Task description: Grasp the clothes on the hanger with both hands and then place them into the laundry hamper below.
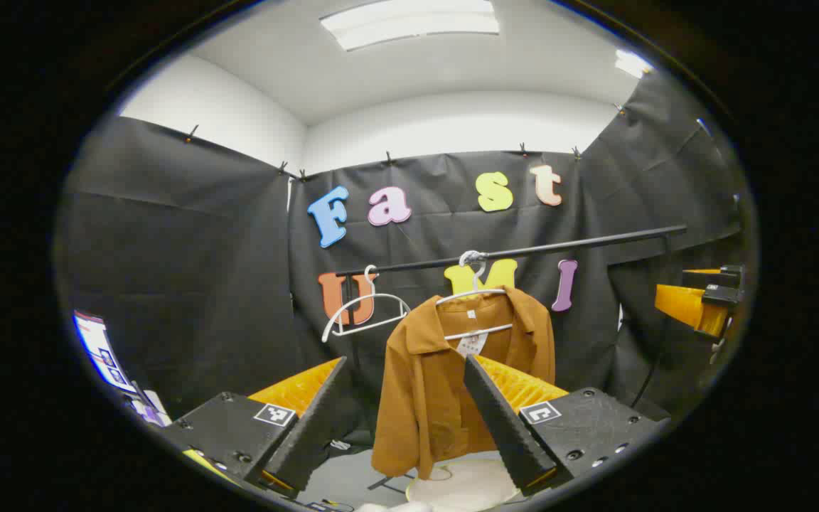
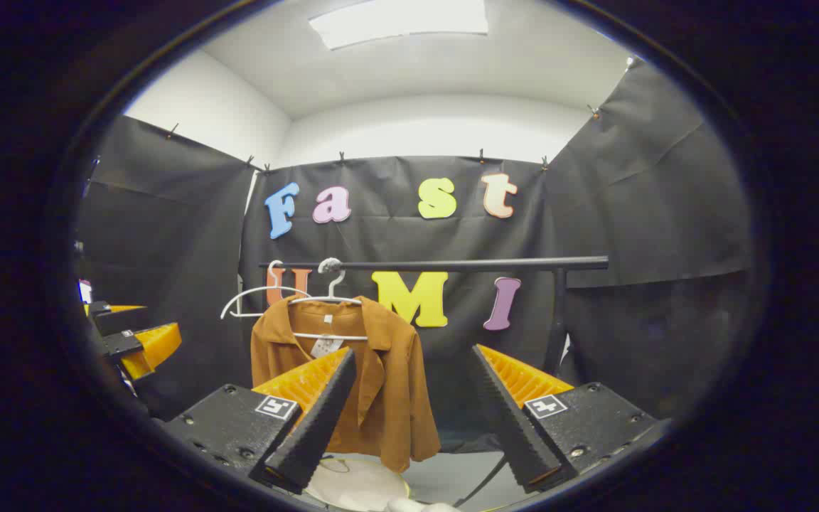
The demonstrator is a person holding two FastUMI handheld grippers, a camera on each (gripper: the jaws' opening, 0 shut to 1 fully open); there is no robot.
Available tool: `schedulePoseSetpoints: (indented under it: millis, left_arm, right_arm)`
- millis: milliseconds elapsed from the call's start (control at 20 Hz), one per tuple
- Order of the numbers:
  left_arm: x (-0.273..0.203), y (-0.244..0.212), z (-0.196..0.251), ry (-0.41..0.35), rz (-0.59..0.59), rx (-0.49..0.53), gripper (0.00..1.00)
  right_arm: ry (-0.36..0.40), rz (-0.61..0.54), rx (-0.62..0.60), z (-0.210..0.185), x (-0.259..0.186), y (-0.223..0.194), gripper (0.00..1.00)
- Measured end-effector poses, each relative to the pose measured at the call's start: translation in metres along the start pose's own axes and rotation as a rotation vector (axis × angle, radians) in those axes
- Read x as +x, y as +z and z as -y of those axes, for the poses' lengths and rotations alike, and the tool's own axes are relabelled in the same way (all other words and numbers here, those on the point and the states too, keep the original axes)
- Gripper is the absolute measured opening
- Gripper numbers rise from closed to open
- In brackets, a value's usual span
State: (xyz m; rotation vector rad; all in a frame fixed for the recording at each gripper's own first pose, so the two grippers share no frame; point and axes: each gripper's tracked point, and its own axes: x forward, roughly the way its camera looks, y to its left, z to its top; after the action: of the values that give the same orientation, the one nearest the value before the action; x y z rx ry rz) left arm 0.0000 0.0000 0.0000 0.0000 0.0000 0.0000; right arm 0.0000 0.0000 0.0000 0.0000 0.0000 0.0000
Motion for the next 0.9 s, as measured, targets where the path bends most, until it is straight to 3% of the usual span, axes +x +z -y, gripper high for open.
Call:
schedulePoseSetpoints:
  millis: [600,900]
  left_arm:
    - [-0.015,0.015,-0.023,0.012,0.024,0.006,1.00]
    - [-0.020,0.018,-0.026,0.034,0.019,-0.009,1.00]
  right_arm:
    - [-0.028,-0.079,0.001,-0.003,-0.010,-0.013,1.00]
    - [-0.007,-0.069,-0.001,-0.002,-0.016,-0.008,1.00]
